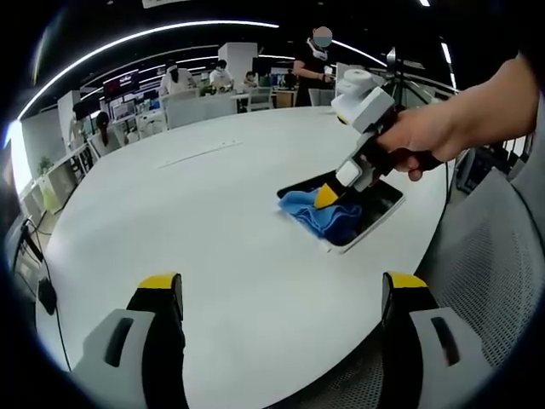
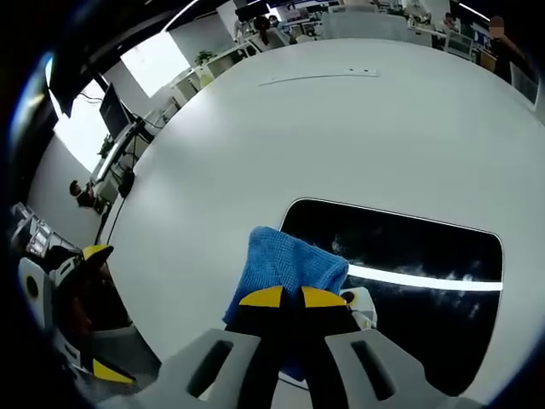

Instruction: Wipe the mirror surface with the cleaning cloth until all visible marks leave the cleaned area.

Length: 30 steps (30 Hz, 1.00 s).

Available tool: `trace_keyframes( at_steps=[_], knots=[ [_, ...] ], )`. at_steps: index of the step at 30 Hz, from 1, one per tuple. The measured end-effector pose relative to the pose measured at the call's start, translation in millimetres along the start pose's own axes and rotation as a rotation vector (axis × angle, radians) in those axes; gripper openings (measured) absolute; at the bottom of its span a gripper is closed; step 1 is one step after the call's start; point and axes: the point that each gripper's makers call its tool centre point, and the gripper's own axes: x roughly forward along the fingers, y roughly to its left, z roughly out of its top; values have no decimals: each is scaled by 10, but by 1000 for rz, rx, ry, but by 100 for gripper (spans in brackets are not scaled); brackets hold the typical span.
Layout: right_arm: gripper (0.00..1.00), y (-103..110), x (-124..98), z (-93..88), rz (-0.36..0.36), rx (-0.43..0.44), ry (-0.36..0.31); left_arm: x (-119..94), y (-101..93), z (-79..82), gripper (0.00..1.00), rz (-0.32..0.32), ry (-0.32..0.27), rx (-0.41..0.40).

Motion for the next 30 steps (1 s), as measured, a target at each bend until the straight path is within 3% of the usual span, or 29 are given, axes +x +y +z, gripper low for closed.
trace_keyframes(
  at_steps=[23,30],
  knots=[
    [1,-384,-165,-48,1,16,-6,8,9,-20,96,1,8,-12],
    [0,-466,-190,-56,-10,-23,-1,11,2,-10,97,-4,1,-19]
  ],
)
